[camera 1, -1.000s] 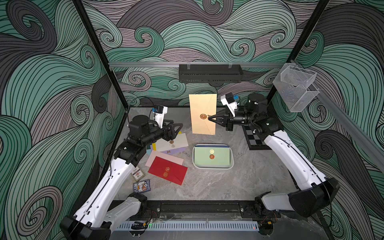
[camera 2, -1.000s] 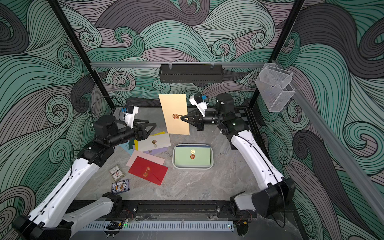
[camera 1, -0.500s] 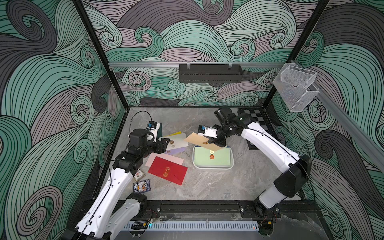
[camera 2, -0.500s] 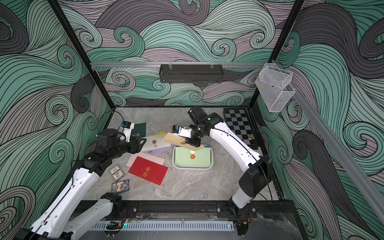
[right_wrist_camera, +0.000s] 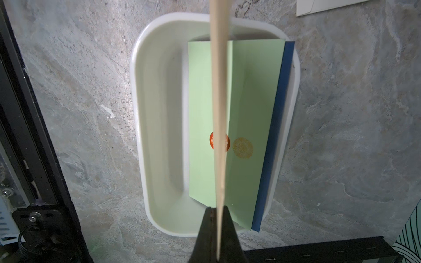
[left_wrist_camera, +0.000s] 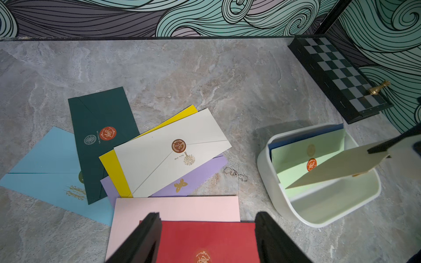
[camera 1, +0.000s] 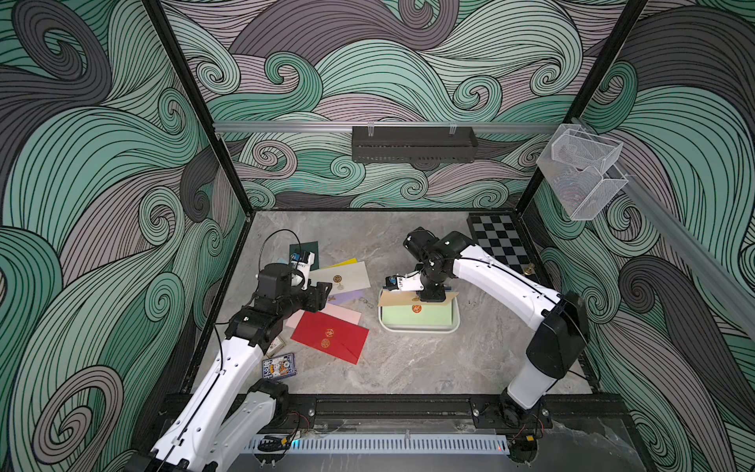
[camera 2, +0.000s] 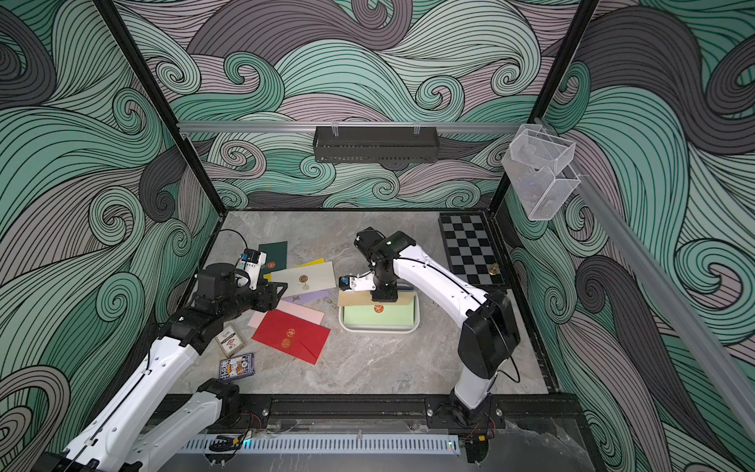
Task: Put the sealed envelopes into the storage box
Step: Place the envelope in the storage box.
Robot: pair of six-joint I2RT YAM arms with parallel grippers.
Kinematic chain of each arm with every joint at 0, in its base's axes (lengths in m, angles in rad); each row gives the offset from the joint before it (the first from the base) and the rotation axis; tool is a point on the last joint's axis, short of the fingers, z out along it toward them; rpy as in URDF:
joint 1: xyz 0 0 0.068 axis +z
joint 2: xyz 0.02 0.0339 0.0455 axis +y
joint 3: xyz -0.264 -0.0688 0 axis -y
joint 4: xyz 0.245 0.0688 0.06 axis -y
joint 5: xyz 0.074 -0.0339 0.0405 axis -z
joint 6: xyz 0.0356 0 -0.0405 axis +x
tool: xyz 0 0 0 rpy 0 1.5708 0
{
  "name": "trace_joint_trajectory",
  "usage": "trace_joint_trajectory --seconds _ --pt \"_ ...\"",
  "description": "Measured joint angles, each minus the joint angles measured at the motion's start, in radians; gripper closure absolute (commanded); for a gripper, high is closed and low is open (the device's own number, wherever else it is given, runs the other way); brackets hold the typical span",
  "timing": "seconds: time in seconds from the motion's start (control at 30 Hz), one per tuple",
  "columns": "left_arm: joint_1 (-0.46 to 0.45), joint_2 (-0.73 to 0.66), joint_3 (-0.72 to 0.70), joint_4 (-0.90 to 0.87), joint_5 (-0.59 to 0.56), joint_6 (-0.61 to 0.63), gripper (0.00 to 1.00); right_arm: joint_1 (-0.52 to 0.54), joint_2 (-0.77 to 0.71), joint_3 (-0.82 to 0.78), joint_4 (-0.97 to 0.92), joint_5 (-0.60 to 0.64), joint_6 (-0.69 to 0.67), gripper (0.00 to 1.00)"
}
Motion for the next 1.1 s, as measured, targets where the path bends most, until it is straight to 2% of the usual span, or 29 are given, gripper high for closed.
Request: trace_joint_trajectory --seconds 0.27,0.5,0.83,1.1 --pt "0.000 0.001 -0.001 0.002 0.000 0.003 0.32 -0.003 0.011 -0.010 -0.008 0.016 0.010 1.00" --pt "0.000 0.001 -0.004 0.003 0.000 0.004 0.32 -0.006 0.080 -0.010 -0.008 0.023 0.025 1.00" --pt "0.000 0.001 -0.006 0.002 0.001 0.008 0.32 -0.006 0.154 0.042 -0.008 0.024 0.070 0.74" --pt "0.000 0.010 -0.006 0.003 0.001 0.008 0.31 -0.024 0.156 0.063 -0.006 0.026 0.086 0.72"
